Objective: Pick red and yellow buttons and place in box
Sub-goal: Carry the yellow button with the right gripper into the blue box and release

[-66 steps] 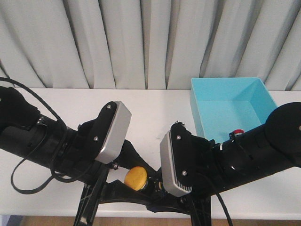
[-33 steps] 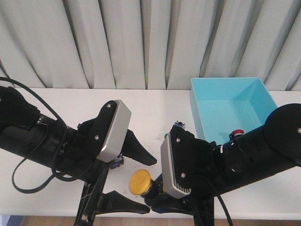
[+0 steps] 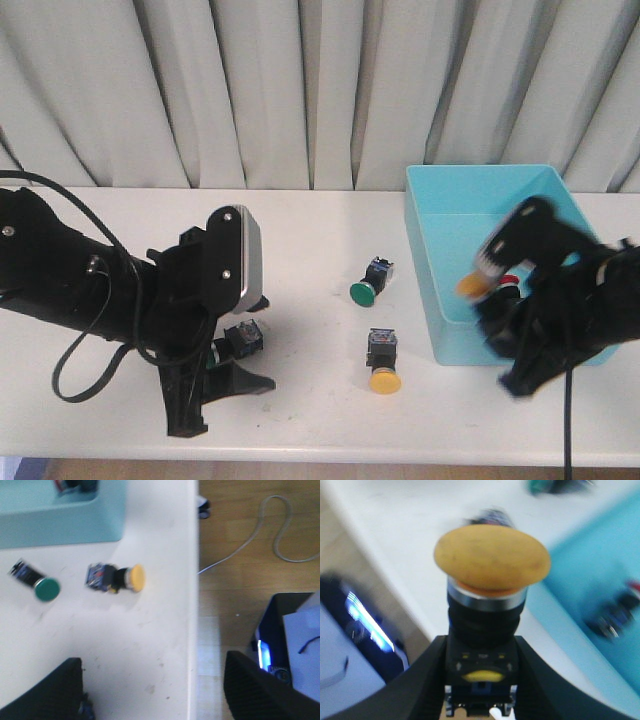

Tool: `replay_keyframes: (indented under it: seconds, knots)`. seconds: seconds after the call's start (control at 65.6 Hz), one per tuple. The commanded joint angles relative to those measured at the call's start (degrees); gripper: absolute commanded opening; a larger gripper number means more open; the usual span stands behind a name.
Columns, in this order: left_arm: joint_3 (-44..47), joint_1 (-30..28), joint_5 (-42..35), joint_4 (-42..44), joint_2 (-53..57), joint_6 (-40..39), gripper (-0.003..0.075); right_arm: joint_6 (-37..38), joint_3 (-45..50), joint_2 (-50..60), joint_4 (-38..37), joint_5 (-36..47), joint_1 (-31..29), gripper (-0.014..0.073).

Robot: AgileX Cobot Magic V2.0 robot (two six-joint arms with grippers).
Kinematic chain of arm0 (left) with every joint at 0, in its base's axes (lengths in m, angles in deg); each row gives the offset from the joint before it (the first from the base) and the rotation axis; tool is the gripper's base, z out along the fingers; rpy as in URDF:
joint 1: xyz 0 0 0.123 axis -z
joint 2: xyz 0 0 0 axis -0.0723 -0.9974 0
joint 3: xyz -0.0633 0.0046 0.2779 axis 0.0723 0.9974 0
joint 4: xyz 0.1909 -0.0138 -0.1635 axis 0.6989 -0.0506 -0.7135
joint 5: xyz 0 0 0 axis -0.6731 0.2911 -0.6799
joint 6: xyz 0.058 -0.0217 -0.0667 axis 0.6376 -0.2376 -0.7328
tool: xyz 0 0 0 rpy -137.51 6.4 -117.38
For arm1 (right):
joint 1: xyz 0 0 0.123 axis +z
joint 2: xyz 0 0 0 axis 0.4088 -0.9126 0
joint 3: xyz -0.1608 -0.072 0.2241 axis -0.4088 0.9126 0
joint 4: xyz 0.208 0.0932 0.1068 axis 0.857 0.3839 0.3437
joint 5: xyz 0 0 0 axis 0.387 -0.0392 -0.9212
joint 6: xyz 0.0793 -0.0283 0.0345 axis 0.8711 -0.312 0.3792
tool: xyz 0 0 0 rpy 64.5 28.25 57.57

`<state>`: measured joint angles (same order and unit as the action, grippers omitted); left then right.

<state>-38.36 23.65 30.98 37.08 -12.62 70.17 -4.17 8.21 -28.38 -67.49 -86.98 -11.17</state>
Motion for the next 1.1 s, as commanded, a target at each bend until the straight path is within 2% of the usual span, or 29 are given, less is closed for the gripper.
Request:
replay_keyframes:
  seconds: [0.0,0.092,0.229,0.732,0.885,1.083]
  knots:
    - [-1.5,0.1,-3.7,0.5,1.6,-5.4,0.0570,12.6,-2.5,0.8,-1.1,5.7,-6.6,0.0172]
    - [-1.5,0.1,-3.4,0.7,1.6,-5.7,0.0570,19.2,-4.9,-1.0,-1.4,4.5,-12.7,0.0174]
    - [-1.5,0.1,-2.3,0.7,1.6,-5.7,0.0570,21.1,-11.0,-6.7,-1.4,-1.0,-16.4,0.0178]
    - [-1.5,0.1,-2.0,0.7,1.6,-5.7,0.0570,22.9,-37.6,-35.6,-2.3,-4.9,-10.9,0.0196]
    - [-1.5,0.1,-2.0,0.7,1.6,-5.7,0.0570,23.7,-46.4,-44.4,-5.1,-6.9,-10.0,0.0199]
    - [-1.5,0.1,-2.0,0.7,1.6,-5.7,0.0570,29.5,-56.1,-54.1,-11.8,-10.9,-10.0,0.0230]
